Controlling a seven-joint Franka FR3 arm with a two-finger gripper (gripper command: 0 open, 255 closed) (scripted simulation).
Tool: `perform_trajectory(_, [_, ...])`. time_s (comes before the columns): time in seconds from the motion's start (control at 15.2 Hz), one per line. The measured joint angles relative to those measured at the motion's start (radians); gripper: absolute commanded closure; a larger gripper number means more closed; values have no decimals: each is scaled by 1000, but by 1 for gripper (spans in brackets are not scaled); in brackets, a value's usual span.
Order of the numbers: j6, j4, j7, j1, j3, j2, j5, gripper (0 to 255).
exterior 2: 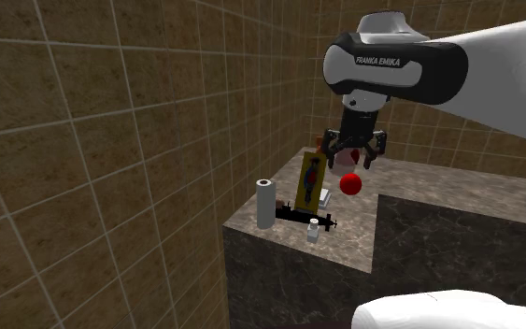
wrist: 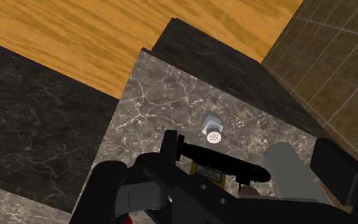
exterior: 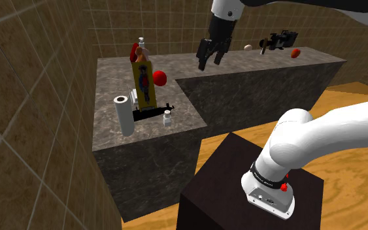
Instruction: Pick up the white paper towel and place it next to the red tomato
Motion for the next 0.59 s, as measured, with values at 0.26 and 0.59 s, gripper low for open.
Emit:
perform_trajectory(0.26, [49, -3, 52, 0, 36, 43, 13, 0])
perform_trajectory(0.59, [173, 8, 187, -2, 129, 169, 34, 0])
